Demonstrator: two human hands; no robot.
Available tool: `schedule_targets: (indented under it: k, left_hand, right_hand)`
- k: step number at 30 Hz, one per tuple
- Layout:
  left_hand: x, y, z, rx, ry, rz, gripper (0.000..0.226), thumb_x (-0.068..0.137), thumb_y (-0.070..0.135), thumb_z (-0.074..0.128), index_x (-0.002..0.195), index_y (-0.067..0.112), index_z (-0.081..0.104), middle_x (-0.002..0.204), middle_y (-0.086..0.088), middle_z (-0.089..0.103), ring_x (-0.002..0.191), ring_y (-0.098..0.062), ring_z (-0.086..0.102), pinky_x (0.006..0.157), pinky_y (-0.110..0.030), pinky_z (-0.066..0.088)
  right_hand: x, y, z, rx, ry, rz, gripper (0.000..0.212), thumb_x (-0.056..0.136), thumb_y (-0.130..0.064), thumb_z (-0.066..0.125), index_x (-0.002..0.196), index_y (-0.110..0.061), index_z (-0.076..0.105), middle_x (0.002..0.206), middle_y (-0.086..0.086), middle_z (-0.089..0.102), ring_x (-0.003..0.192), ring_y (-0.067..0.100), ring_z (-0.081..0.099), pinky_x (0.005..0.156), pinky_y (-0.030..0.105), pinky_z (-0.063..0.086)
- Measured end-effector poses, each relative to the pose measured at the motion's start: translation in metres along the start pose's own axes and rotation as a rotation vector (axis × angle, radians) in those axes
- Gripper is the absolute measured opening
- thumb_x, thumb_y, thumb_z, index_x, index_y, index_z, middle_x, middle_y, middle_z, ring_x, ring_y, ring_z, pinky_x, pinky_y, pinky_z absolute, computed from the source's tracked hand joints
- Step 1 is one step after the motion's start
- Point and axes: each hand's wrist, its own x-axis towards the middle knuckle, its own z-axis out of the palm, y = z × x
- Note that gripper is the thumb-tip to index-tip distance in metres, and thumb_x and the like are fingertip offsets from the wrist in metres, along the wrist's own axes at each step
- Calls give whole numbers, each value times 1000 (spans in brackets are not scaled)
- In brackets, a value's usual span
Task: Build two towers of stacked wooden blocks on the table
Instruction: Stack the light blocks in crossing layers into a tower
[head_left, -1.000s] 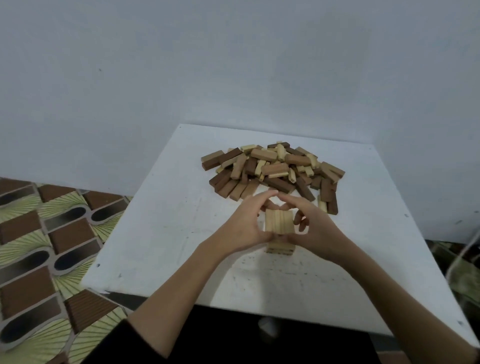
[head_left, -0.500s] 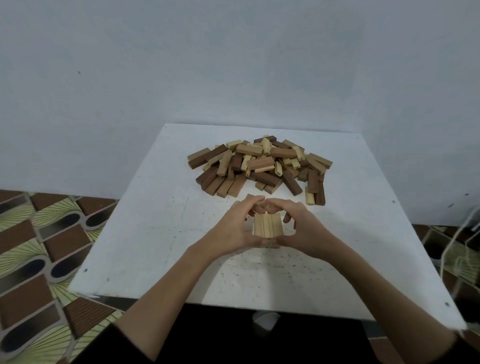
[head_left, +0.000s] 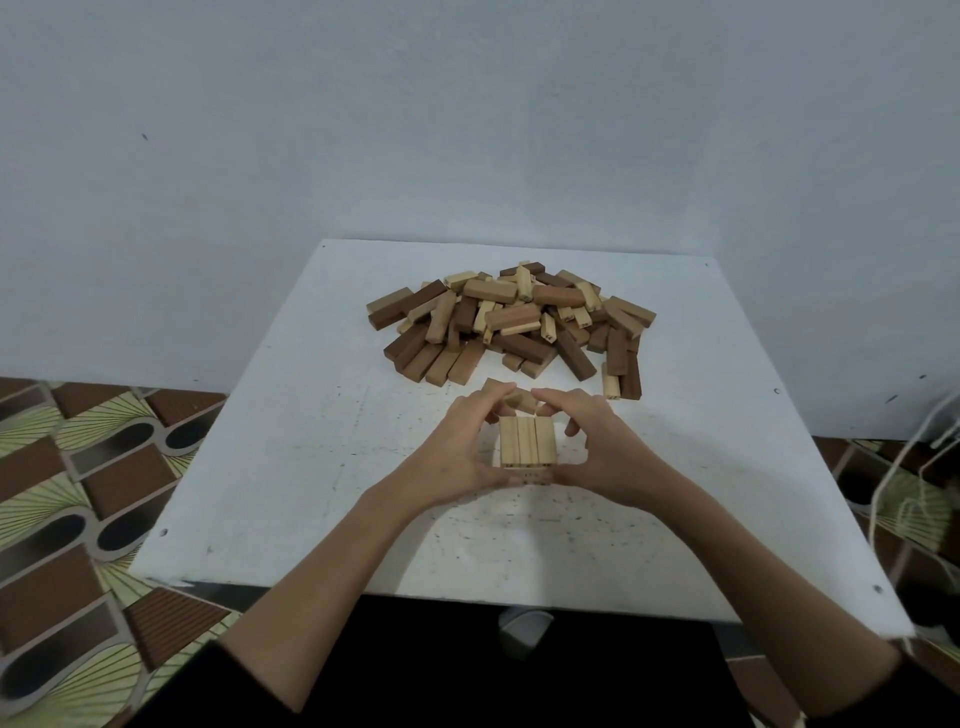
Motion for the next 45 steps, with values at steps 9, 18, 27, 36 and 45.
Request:
schedule_targets:
  k: [9, 18, 27, 36, 45]
  left_hand:
    - [2, -2, 2, 12, 5, 12, 90, 68, 15, 84, 141, 22, 31, 110, 33, 37, 105, 8, 41, 85, 0, 30]
    - [3, -5, 7, -25, 35, 11, 93, 67, 17, 85, 143, 23, 30, 119, 11, 45, 117, -6, 41, 89, -8, 31]
    - [5, -6, 10, -27, 50, 38, 86, 70, 16, 82, 141, 19, 33, 118, 12, 46, 114, -6, 44, 84, 2, 30]
    - [7, -10, 13, -62, 46, 2, 87, 71, 16, 81, 142, 21, 32, 123, 9, 47, 119, -6, 44, 88, -8, 34]
    - [2, -8, 13, -104, 47, -23, 95, 67, 26, 85, 138, 38, 24, 122, 30, 38, 122, 7, 34, 90, -5, 31]
  right_hand:
    - [3, 1, 2, -21, -5, 2, 82, 76, -25, 77, 143, -28, 29, 126, -4, 47, 95, 6, 33, 66, 8, 30]
    - [3, -9, 2, -51, 10, -53, 87, 71, -34, 80, 142, -22, 31, 124, -3, 46, 97, -4, 27, 85, 18, 30]
    - [5, -7, 6, -52, 10, -2, 86, 71, -35, 79, 142, -23, 32, 121, 0, 47, 110, 17, 36, 93, 36, 39]
    - [9, -2, 10, -36, 14, -5, 85, 70, -34, 79, 141, -25, 34, 121, -1, 49, 107, 18, 37, 92, 40, 40]
    - [4, -6, 3, 28, -35, 31, 103, 66, -35, 83, 146, -21, 21, 133, 3, 36, 120, 19, 30, 103, 41, 34]
